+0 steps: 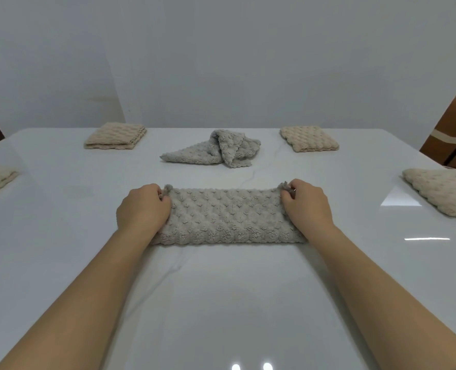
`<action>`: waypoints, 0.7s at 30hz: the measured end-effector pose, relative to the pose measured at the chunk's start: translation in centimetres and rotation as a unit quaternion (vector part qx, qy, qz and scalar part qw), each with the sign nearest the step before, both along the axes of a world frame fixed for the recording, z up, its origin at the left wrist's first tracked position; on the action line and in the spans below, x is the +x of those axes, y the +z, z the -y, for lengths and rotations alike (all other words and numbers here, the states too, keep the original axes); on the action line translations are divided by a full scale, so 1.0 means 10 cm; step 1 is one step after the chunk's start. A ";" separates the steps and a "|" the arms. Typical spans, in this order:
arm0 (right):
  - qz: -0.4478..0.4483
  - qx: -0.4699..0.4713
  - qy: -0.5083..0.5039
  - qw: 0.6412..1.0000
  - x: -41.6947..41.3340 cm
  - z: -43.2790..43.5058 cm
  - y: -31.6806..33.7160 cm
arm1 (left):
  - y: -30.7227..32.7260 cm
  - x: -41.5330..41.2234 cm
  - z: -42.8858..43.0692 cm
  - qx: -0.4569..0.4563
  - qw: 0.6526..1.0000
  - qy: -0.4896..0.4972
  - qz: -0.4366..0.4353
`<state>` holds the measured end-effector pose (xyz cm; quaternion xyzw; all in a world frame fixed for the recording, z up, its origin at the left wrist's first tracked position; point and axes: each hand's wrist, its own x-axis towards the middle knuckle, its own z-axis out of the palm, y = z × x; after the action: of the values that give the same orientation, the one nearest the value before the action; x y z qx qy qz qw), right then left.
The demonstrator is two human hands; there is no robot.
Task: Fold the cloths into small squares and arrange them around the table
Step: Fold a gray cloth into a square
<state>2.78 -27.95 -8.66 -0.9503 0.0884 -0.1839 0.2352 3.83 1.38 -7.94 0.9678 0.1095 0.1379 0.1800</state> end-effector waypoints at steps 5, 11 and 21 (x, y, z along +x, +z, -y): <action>0.018 -0.037 -0.023 0.999 0.02 0.00 -0.05 | -0.12 0.01 0.00 0.052 0.996 -0.001 0.072; -0.009 -0.094 0.016 0.995 0.07 0.06 -0.10 | -0.20 0.14 -0.07 0.038 0.994 -0.098 0.039; -0.026 0.039 0.095 0.994 0.08 0.09 -0.08 | -0.15 0.16 -0.08 -0.016 0.990 -0.141 0.001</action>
<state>3.58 -28.88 -9.44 -0.9488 0.0111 -0.1328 0.2864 5.45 2.16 -9.44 0.9704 -0.0260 0.1104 0.2130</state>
